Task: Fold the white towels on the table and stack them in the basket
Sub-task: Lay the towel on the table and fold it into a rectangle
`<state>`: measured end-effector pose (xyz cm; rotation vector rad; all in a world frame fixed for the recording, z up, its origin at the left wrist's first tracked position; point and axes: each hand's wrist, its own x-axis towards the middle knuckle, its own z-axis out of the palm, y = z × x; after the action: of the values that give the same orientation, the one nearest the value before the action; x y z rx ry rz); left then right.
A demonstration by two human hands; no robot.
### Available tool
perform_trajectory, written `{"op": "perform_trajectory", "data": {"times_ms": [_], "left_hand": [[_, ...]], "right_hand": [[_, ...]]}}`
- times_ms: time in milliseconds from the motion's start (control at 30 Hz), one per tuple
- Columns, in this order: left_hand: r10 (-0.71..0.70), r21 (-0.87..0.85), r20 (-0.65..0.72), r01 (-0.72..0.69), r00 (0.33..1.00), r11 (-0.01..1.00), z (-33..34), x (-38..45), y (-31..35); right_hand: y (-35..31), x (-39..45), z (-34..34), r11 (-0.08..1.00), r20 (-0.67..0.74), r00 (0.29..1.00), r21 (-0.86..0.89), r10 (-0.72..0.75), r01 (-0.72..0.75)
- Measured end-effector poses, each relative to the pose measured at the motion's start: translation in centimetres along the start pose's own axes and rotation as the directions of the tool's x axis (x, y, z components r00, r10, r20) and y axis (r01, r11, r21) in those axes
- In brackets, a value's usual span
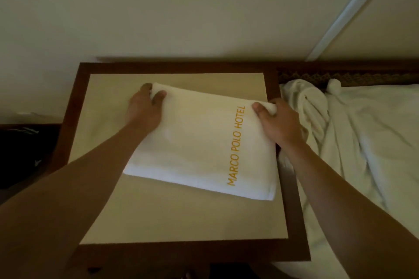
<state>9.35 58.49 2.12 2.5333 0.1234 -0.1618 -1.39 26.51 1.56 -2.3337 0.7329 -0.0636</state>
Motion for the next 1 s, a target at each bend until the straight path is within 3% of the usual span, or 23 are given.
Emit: {"op": "perform_trajectory", "data": {"times_ms": [100, 167, 233, 300, 400, 467, 500, 533, 567, 600, 667, 700, 733, 800, 900, 1000], "left_hand": [[0.087, 0.297, -0.124, -0.046, 0.988, 0.954, -0.2, 0.3, 1.2], [0.2, 0.353, -0.155, -0.135, 0.967, 0.926, -0.3, -3.0, 2.1], [0.299, 0.385, -0.059, -0.254, 0.953, 0.887, 0.9, -8.6, 2.6], [0.298, 0.415, 0.138, -0.328, 0.945, 0.849, 2.3, -13.3, 1.9], [0.382, 0.437, 0.274, -0.468, 0.882, 0.768, 1.8, -13.1, -2.2], [0.522, 0.444, 0.382, -0.647, 0.762, 0.62, -0.2, -10.2, -5.2], [0.56, 0.453, 0.41, -0.694, 0.72, 0.56, -1.4, -8.6, -6.3], [0.558, 0.471, 0.414, -0.694, 0.719, 0.545, -2.4, -7.2, -7.2], [0.527, 0.499, 0.38, -0.649, 0.76, 0.574, -3.3, -6.1, -7.8], [0.472, 0.512, 0.319, -0.568, 0.822, 0.645, -4.0, -5.5, -8.2], [0.306, 0.423, 0.151, -0.341, 0.94, 0.839, -4.7, -6.0, -8.4], [0.179, 0.297, 0.096, -0.2, 0.979, 0.934, -4.7, -7.0, -8.2], [0.036, 0.135, 0.078, -0.047, 0.996, 0.99, -4.5, -8.3, -7.9], [-0.166, -0.076, 0.119, 0.175, 0.979, 0.982, -3.9, -11.3, -7.4], [-0.218, -0.145, 0.136, 0.237, 0.966, 0.961, -3.4, -14.3, -7.6], [-0.145, -0.139, 0.112, 0.16, 0.983, 0.977, -3.7, -15.5, -7.8]], "right_hand": [[-1.2, -0.2, 0.7, 0.999, -0.031, 0.999, -0.01, 0.035, -0.035], [-1.5, -1.2, 1.0, 0.996, -0.036, 0.997, -0.045, 0.071, -0.072], [-1.6, -2.1, 0.9, 0.992, 0.0, 0.994, -0.06, 0.111, -0.111], [-1.6, -3.1, 0.7, 0.986, 0.089, 0.983, -0.066, 0.158, -0.153], [-1.2, -5.6, 0.2, 0.983, 0.259, 0.958, -0.163, 0.123, -0.082], [-1.4, -7.8, -0.4, 0.981, 0.436, 0.894, -0.19, 0.106, -0.024], [-1.7, -9.1, -0.5, 0.985, 0.554, 0.824, -0.169, 0.119, -0.029], [-2.2, -10.4, -0.6, 0.986, 0.662, 0.737, -0.164, 0.137, -0.037], [-2.7, -11.4, -0.5, 0.984, 0.734, 0.664, -0.178, 0.146, -0.019], [-3.3, -12.1, -0.1, 0.98, 0.758, 0.635, -0.2, 0.148, 0.011], [-4.8, -12.6, 1.2, 0.979, 0.706, 0.693, -0.204, 0.142, 0.007], [-5.7, -12.6, 1.9, 0.984, 0.668, 0.73, -0.175, 0.143, -0.033], [-6.7, -12.7, 2.6, 0.987, 0.632, 0.759, -0.137, 0.156, -0.089], [-8.3, -13.3, 4.1, 0.98, 0.542, 0.816, -0.086, 0.199, -0.182], [-8.5, -15.2, 5.7, 0.986, 0.383, 0.909, -0.089, 0.164, -0.14], [-7.3, -17.4, 6.0, 0.99, 0.249, 0.966, -0.138, 0.074, -0.04]]}}
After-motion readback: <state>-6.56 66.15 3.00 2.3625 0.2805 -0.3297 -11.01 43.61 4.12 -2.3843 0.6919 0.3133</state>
